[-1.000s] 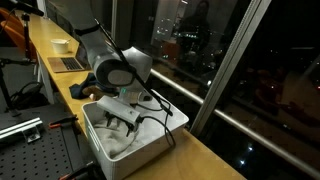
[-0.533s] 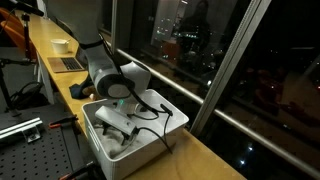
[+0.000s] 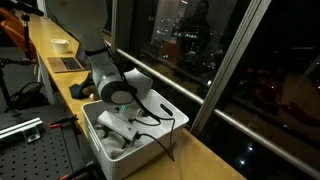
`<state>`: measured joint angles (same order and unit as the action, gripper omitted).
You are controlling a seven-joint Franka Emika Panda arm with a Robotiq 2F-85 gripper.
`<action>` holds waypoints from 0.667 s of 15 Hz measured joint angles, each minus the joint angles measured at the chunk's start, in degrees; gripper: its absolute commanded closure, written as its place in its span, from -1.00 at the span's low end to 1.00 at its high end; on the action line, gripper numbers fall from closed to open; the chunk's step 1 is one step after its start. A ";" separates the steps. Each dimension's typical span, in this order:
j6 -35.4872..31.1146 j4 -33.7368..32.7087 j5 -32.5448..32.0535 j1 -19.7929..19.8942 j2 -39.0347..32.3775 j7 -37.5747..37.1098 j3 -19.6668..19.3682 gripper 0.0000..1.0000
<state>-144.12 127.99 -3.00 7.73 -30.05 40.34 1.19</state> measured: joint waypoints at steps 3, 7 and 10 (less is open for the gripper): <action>0.00 -0.59 0.00 0.31 -0.58 0.00 0.00 -0.47; 0.00 -1.20 -0.04 0.84 -1.14 0.04 0.00 0.14; -0.01 -1.23 -0.04 1.47 -1.21 0.09 0.00 0.58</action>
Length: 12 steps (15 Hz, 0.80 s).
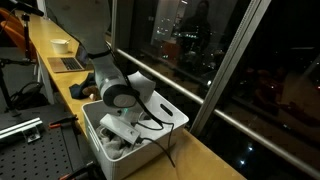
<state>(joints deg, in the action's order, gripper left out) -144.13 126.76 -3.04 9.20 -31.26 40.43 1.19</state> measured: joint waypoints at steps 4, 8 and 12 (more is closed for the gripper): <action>-0.07 0.18 0.00 0.96 -0.10 0.11 0.00 1.00; -1.50 0.83 -0.09 1.13 0.32 0.20 0.16 1.00; -2.51 3.18 -1.10 -0.74 5.64 -0.63 1.28 1.00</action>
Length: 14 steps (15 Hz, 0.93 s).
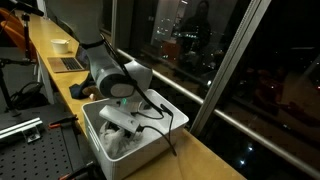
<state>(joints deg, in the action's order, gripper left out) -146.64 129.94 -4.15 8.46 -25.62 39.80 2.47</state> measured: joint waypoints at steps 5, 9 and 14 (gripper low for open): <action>1.75 4.04 -4.86 -5.23 13.25 -5.01 0.43 1.00; 7.65 4.73 -7.98 -8.40 24.48 -8.15 0.69 1.00; 18.03 -0.38 -10.65 -14.10 33.51 -12.83 4.87 1.00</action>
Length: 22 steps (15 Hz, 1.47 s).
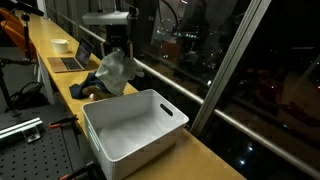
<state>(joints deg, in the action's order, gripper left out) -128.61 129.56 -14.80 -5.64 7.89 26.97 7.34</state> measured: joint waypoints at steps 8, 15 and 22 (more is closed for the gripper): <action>13.94 -19.68 -7.15 -9.35 -9.13 -7.05 9.61 1.00; 14.85 -28.54 -5.73 -12.81 -23.47 -7.12 10.14 0.34; 14.91 -28.28 5.23 -9.57 -28.17 -3.90 9.75 -0.63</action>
<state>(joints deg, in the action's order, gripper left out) -113.70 101.28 -9.57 -15.21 -20.27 23.07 17.09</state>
